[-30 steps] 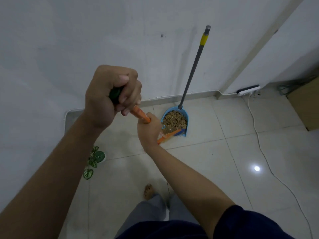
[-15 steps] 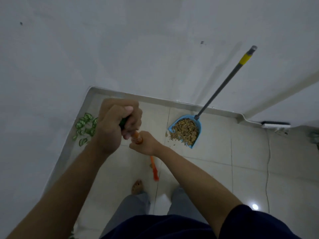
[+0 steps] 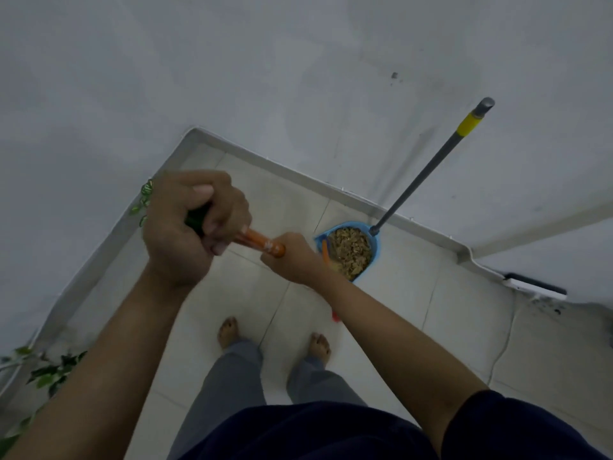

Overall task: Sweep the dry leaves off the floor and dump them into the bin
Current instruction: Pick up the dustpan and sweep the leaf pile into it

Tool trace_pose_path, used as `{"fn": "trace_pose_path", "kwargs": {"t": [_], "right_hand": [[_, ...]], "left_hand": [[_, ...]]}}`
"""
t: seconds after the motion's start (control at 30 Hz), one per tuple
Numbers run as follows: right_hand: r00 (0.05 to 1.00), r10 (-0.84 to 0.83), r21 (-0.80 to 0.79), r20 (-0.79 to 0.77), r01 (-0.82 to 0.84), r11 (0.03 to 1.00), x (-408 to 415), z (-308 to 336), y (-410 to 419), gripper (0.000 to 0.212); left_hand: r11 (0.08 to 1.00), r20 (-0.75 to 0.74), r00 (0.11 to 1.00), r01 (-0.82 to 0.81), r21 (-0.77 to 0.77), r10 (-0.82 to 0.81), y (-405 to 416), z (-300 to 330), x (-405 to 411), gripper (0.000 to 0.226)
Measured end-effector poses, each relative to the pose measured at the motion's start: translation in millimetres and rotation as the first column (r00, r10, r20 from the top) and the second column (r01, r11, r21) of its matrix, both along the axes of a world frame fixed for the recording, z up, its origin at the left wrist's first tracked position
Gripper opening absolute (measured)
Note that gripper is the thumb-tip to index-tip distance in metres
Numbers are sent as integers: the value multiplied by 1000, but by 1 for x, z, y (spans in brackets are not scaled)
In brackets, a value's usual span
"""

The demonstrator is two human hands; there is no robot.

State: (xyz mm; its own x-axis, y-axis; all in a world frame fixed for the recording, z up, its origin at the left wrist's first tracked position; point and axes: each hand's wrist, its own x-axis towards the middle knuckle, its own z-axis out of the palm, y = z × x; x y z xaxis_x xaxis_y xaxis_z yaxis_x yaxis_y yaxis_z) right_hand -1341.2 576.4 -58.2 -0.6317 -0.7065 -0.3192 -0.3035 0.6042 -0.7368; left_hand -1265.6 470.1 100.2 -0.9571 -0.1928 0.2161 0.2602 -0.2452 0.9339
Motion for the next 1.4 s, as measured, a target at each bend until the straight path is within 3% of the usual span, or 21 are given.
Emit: {"fn": "trace_pose_path", "kwargs": {"t": [0.23,0.4,0.6,0.9,1.07,1.23,1.4], "right_hand": [[995,96,-98,-22,-98,990,11,29,-5,51],[988,148,-28,52,-147,989,15,6,22,49],[997,71,31,37,-72,997,8,-11,60,48],[1000,22,-88,2,-21,996,15,17,33,46],[996,26,-43,87,-23,999,22,1,28,39],[999,5,29,51,-7,1000,25,-10,33,47],[998,66,-42,3,-66,997,25,15,-13,49]], "left_hand": [[999,-58,998,-7,-42,4,6,33,10,28],[988,52,988,-142,-69,145,50,8,10,26],[993,123,986,-112,-24,114,69,-13,13,28],[991,5,992,-126,-36,126,56,31,8,29],[994,30,994,-108,-29,109,60,10,11,29],[991,76,989,-131,35,128,45,-8,18,28],[982,-29,983,-178,70,180,-8,17,32,27]]}}
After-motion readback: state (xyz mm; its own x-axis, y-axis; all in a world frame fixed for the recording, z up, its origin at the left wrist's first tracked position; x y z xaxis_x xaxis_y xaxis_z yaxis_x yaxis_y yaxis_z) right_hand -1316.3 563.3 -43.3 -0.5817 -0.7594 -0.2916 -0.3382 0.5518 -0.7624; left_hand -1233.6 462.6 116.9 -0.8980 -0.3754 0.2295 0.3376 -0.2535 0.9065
